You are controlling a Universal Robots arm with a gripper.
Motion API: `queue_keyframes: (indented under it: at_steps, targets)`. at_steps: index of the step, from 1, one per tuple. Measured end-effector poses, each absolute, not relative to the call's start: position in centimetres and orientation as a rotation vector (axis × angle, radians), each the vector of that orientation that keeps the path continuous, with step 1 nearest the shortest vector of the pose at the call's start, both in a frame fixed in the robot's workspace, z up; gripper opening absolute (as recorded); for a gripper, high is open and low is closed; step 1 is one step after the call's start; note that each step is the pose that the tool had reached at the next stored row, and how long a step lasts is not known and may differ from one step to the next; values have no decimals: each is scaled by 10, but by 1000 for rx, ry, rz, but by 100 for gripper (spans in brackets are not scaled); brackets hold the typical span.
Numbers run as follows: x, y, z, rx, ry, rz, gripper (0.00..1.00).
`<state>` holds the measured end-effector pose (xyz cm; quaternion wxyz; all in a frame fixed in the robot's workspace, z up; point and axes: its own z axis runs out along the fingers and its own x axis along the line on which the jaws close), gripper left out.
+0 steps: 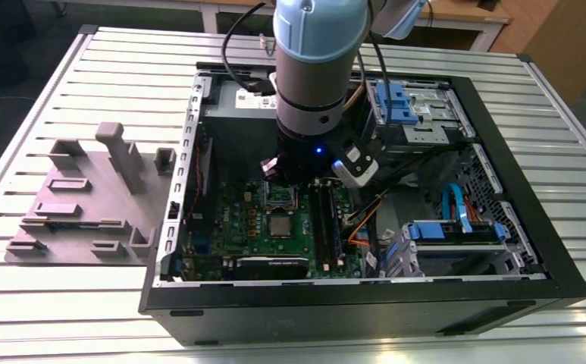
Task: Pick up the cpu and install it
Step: 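Close the cpu cover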
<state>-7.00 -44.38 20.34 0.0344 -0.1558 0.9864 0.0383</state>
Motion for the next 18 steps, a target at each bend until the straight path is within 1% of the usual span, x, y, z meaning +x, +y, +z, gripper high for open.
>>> queue_keyframes:
  at_steps: [18]
  targets:
    - [-71, -444, 202, -479, 3035, 115, 10]
